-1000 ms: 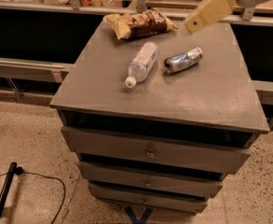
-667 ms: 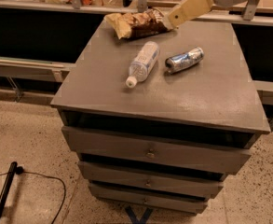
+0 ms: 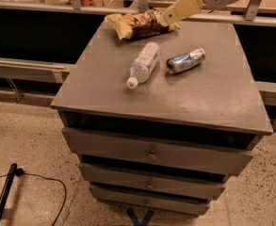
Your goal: Pick brown chip bag
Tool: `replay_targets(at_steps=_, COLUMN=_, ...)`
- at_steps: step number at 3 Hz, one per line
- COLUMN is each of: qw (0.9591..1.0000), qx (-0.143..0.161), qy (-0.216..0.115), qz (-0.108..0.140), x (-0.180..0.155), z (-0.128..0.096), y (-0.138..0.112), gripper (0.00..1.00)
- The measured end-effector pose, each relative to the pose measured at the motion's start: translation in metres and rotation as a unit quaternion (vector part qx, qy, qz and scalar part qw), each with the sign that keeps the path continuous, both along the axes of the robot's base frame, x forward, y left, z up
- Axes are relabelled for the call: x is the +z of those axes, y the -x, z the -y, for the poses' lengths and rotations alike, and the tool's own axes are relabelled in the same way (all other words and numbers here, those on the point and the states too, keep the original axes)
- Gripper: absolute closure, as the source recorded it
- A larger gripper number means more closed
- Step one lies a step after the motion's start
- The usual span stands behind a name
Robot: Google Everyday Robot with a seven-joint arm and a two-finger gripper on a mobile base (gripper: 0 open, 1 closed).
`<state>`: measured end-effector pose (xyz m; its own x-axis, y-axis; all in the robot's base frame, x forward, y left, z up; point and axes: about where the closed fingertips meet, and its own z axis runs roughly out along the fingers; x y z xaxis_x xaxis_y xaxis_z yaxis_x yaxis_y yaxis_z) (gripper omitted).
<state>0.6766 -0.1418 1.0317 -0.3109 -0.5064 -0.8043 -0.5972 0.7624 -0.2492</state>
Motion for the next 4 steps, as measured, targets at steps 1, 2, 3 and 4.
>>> replay_targets(at_steps=1, qw=0.9996, qx=-0.006, qy=-0.001, qz=0.028, x=-0.002, z=-0.01, y=-0.016, gripper=0.0)
replay_targets(at_steps=2, qw=0.9966, qx=-0.002, qy=-0.009, qz=0.081, x=-0.007, z=-0.033, y=-0.054, gripper=0.0)
replay_targets(at_steps=3, qw=0.992, qx=0.006, qy=-0.005, qz=0.126, x=-0.008, z=-0.052, y=-0.101, gripper=0.0)
replay_targets(at_steps=4, qw=0.9909, qx=0.028, qy=0.017, qz=0.13, x=-0.026, z=-0.067, y=-0.136, gripper=0.0)
